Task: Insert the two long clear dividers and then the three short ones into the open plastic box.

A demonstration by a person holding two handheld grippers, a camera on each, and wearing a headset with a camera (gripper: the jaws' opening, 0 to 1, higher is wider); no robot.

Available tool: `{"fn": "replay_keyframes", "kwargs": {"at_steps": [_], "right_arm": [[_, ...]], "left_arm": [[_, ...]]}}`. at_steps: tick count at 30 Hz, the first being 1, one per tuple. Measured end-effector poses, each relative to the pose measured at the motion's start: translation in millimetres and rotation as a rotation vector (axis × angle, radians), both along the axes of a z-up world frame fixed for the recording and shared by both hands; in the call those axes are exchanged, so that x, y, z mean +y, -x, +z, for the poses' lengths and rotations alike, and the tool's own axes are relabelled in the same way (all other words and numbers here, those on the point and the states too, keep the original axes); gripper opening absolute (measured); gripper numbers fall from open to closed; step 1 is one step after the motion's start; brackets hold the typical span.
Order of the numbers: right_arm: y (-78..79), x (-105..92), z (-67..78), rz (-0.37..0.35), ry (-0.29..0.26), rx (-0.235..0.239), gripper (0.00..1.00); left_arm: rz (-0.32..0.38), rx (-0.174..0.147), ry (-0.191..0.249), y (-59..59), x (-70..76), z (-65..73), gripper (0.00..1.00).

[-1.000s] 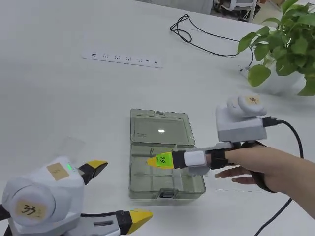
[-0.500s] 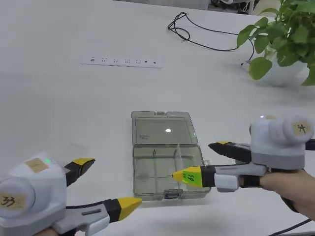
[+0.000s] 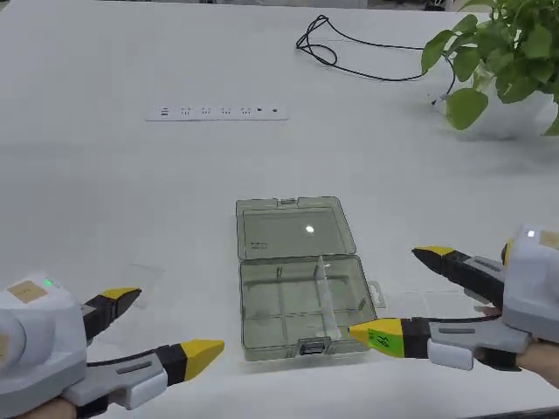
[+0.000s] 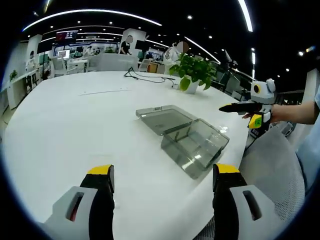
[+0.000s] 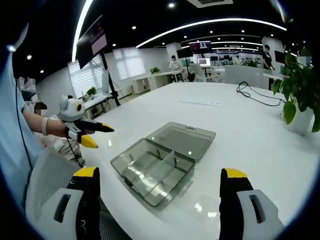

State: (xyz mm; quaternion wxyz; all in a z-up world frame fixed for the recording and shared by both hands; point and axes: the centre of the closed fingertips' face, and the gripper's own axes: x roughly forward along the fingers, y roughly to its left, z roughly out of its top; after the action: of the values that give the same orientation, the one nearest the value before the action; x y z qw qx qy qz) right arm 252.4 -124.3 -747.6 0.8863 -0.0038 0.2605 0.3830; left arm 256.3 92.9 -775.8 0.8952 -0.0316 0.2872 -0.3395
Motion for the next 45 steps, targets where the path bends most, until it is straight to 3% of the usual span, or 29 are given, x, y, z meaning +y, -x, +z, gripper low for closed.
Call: {"fn": "replay_keyframes", "kwargs": {"at_steps": [4, 8, 10, 11, 13, 14, 16, 20, 22, 26, 30, 34, 35, 36, 45], "right_arm": [[7.2, -4.9, -4.4, -0.013, -0.002, 0.010, 1.00], [11.2, -10.7, -5.4, -0.036, -0.011, 0.014, 1.00], [12.2, -12.9, -4.3, -0.041, -0.019, 0.008, 1.00], [12.3, -16.1, -4.7, -0.039, -0.012, 0.004, 1.00], [13.5, -17.9, -5.8, -0.040, 0.000, 0.014, 1.00], [13.7, -18.3, -5.8, -0.038, 0.000, 0.014, 1.00], [13.8, -21.2, -5.9, -0.038, 0.009, 0.009, 1.00], [14.2, -25.9, -4.0, -0.047, 0.001, 0.011, 1.00], [14.9, -27.1, -3.0, -0.052, 0.002, 0.005, 1.00], [17.4, -28.9, -3.7, -0.067, -0.002, 0.011, 1.00], [21.0, -29.1, -5.0, -0.076, -0.005, 0.019, 1.00], [24.1, -32.4, -7.0, -0.074, 0.003, 0.020, 1.00], [24.5, -34.1, -7.7, -0.078, 0.007, 0.020, 1.00], [25.3, -34.7, -8.1, -0.079, 0.005, 0.021, 1.00], [30.5, -34.3, -16.7, -0.088, 0.031, 0.038, 1.00]], "left_arm": [[0.055, 0.034, -0.040, -3.9, 19.2, -8.1, 0.80], [0.101, 0.069, -0.131, -8.7, 42.0, -18.0, 0.79], [0.126, 0.133, -0.187, -7.4, 55.0, -27.6, 0.77], [0.130, 0.138, -0.193, -10.9, 58.8, -29.3, 0.77], [0.137, 0.193, -0.218, -10.9, 66.2, -36.2, 0.76], [0.138, 0.197, -0.220, -13.3, 67.7, -37.6, 0.77], [0.132, 0.236, -0.273, -13.3, 75.6, -44.8, 0.75], [0.117, 0.252, -0.318, -18.7, 78.9, -50.3, 0.66], [0.099, 0.282, -0.384, -19.3, 82.8, -56.7, 0.67], [0.063, 0.301, -0.452, -21.0, 82.7, -62.0, 0.59], [0.052, 0.324, -0.468, -23.4, 80.3, -65.6, 0.57], [0.033, 0.338, -0.518, -23.9, 80.5, -66.7, 0.53], [0.030, 0.347, -0.524, -23.2, 80.4, -66.6, 0.53], [0.026, 0.370, -0.556, -21.2, 84.1, -67.1, 0.52], [0.011, 0.416, -0.581, -24.3, 82.1, -67.6, 0.40]]}}
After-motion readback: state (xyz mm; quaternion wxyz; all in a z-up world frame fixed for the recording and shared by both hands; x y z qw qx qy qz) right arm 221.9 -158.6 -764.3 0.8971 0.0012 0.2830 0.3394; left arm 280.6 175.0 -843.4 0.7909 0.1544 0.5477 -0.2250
